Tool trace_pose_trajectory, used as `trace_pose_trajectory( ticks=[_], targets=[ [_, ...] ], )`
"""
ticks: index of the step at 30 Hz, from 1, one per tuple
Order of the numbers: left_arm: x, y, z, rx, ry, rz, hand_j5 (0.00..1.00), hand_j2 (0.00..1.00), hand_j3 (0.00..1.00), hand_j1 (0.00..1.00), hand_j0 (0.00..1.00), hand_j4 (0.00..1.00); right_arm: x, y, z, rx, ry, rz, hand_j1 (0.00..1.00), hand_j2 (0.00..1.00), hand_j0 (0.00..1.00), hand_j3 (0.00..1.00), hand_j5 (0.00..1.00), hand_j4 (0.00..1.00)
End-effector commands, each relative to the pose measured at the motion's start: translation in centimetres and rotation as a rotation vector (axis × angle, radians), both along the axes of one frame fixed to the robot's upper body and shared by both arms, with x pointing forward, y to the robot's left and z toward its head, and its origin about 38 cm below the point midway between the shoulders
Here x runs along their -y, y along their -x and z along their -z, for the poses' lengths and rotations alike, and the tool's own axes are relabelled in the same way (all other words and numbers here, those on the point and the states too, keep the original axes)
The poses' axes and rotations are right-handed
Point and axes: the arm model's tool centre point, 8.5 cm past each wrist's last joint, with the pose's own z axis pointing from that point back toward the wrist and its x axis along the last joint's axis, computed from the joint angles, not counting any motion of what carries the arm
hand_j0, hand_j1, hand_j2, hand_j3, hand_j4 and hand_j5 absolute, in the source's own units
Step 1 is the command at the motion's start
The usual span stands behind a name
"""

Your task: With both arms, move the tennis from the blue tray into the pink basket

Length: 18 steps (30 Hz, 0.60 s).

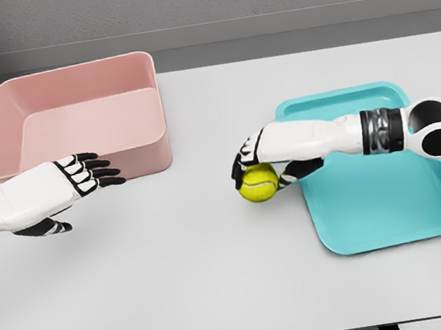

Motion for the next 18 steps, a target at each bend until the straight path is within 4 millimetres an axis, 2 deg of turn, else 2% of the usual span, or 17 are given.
trace_pose_trajectory(
  ticks=[1, 8, 14, 18],
  targets=[
    [0.0, 0.0, -0.1, -0.002, 0.007, -0.002, 1.0, 1.0, 1.0, 1.0, 1.0, 1.0, -1.2, 0.0, 0.2, -0.011, -0.017, -0.016, 0.59, 0.59, 0.59, 0.59, 0.59, 0.59],
    [0.0, 0.0, -0.1, -0.002, 0.005, -0.002, 1.0, 1.0, 1.0, 1.0, 1.0, 1.0, -3.2, -0.4, 1.2, -0.038, -0.029, -0.037, 0.59, 0.59, 0.59, 0.59, 0.59, 0.59],
    [0.0, 0.0, -0.1, -0.002, 0.005, -0.002, 1.0, 1.0, 1.0, 1.0, 1.0, 1.0, -6.1, -0.3, 2.4, -0.072, -0.037, -0.078, 0.59, 0.59, 0.59, 0.59, 0.59, 0.59],
    [-0.1, 0.0, -0.1, -0.001, 0.002, -0.003, 1.0, 1.0, 1.0, 1.0, 1.0, 1.0, -6.8, 0.0, 3.0, -0.085, -0.034, -0.092, 0.59, 0.59, 0.59, 0.59, 0.59, 0.59]
  ],
)
